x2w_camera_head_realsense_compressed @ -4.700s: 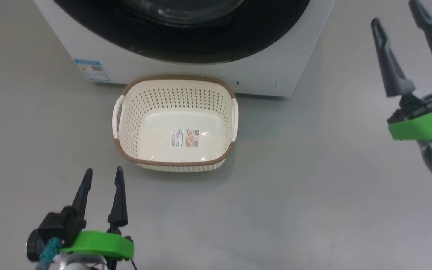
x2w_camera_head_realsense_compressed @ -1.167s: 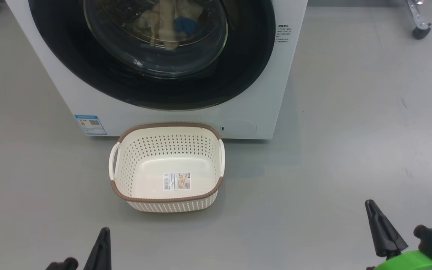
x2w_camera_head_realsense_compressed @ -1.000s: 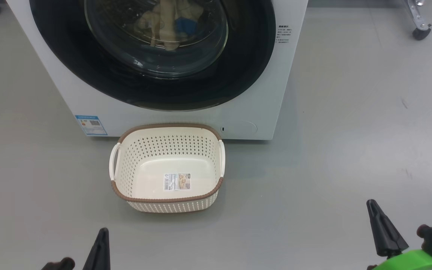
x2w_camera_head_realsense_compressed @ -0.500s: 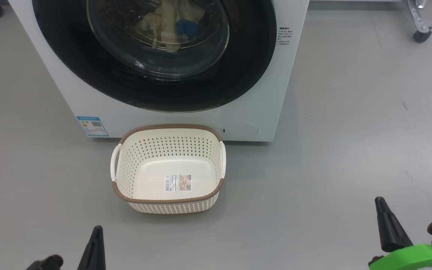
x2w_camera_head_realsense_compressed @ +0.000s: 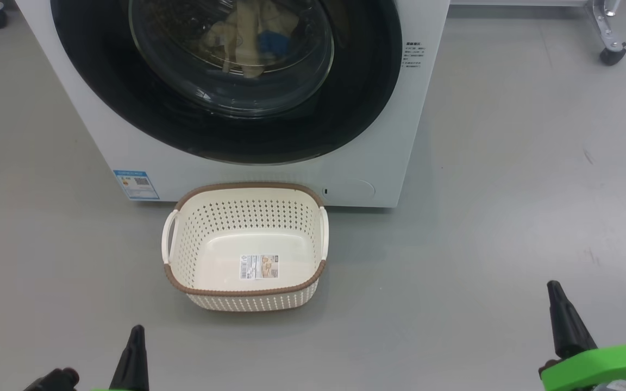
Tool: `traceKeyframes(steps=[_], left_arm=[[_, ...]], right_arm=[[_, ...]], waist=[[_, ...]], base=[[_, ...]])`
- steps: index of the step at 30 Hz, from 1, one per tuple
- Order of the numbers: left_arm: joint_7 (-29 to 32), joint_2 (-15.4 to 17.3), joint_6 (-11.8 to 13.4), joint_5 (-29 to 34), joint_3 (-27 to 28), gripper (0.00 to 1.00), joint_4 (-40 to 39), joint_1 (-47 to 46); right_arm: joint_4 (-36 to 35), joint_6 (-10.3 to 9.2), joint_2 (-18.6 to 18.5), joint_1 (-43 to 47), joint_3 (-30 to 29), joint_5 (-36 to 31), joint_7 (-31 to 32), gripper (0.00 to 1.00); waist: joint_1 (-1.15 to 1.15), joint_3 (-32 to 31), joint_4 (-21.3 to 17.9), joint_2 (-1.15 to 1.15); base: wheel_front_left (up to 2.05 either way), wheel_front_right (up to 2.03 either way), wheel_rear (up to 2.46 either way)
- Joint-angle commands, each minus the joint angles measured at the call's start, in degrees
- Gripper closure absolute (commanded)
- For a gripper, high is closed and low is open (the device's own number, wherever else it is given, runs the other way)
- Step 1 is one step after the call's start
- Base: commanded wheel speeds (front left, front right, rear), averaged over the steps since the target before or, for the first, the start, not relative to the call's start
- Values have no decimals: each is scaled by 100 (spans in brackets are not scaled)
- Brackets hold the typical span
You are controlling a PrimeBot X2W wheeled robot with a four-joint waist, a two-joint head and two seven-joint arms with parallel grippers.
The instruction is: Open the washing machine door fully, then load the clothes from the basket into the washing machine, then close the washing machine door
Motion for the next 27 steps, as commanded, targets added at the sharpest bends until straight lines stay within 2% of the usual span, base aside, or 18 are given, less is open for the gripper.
traceKeyframes(steps=[1, 27], left_arm=[[42, 41, -23, -172, 143, 100, -172, -271], [454, 61, -74, -1782, 335, 100, -170, -470]], right_arm=[[-139, -7, -95, -302, -12, 195, 49, 100], [-28, -11, -88, -576, -37, 1827, 457, 100]], waist=[[0, -4, 3, 0], [0, -72, 41, 0]], base=[[0, 0, 0], [0, 0, 0]])
